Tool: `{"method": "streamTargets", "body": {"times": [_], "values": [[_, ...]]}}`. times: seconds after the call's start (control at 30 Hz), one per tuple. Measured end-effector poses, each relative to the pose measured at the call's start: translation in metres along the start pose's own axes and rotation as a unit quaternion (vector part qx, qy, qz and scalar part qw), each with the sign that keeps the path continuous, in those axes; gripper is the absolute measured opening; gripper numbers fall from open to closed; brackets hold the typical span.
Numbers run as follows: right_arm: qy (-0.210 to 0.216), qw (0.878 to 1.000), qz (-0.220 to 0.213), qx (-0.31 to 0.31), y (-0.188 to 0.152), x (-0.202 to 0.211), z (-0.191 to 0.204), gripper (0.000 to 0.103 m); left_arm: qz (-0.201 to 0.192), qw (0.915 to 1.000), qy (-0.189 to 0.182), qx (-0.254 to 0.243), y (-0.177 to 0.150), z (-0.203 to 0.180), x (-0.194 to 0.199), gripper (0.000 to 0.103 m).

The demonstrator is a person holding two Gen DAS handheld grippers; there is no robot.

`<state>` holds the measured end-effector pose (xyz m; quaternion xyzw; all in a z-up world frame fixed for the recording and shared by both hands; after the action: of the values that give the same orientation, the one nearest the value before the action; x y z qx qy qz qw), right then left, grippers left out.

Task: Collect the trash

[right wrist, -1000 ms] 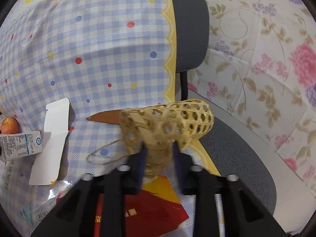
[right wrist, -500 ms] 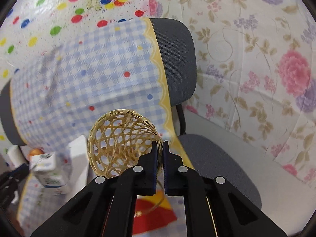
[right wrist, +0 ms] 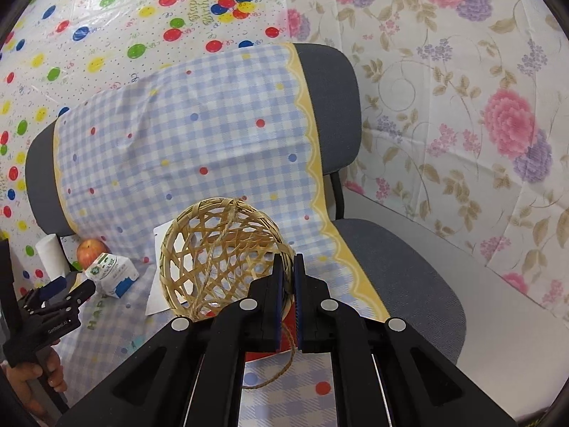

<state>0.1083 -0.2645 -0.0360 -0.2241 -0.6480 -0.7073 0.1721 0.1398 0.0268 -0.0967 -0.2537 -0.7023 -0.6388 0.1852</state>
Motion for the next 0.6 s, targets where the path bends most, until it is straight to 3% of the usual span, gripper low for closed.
{"method": "streamTargets", "body": {"times": [0.2, 0.33, 0.4, 0.5, 0.6], "values": [[0.016, 1.0, 0.006, 0.005, 0.002, -0.02, 0.024, 0.006, 0.029, 0.9992, 0.026, 0.007, -0.013, 0.032, -0.017, 0.092], [0.022, 1.0, 0.013, 0.007, 0.002, -0.033, 0.038, 0.006, 0.059, 0.9973, -0.001, 0.044, -0.015, 0.041, -0.035, 0.092], [0.023, 1.0, 0.016, 0.008, 0.003, -0.039, 0.042, 0.006, 0.057, 0.9979, 0.001, 0.032, -0.01, 0.036, -0.04, 0.092], [0.024, 0.999, 0.022, 0.005, 0.005, -0.046, 0.045, 0.006, 0.059, 0.9975, 0.033, -0.018, -0.002, 0.025, -0.051, 0.092], [0.023, 0.999, 0.022, 0.008, 0.007, -0.048, 0.047, 0.006, 0.083, 0.9951, 0.05, -0.016, -0.007, 0.035, -0.062, 0.092]]}}
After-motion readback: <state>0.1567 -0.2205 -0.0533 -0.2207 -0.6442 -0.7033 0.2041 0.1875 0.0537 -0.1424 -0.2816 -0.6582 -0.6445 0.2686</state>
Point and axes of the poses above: each gripper's, at about its wrist camera, not at the fingertips, and x roughly against the way its jaws point, z to its left, y to its top, the point moved 8 cm from there along -x, roughly the way its jaws point, and after that the axes turned 5 degrees about -y, right-handed, at the moved point
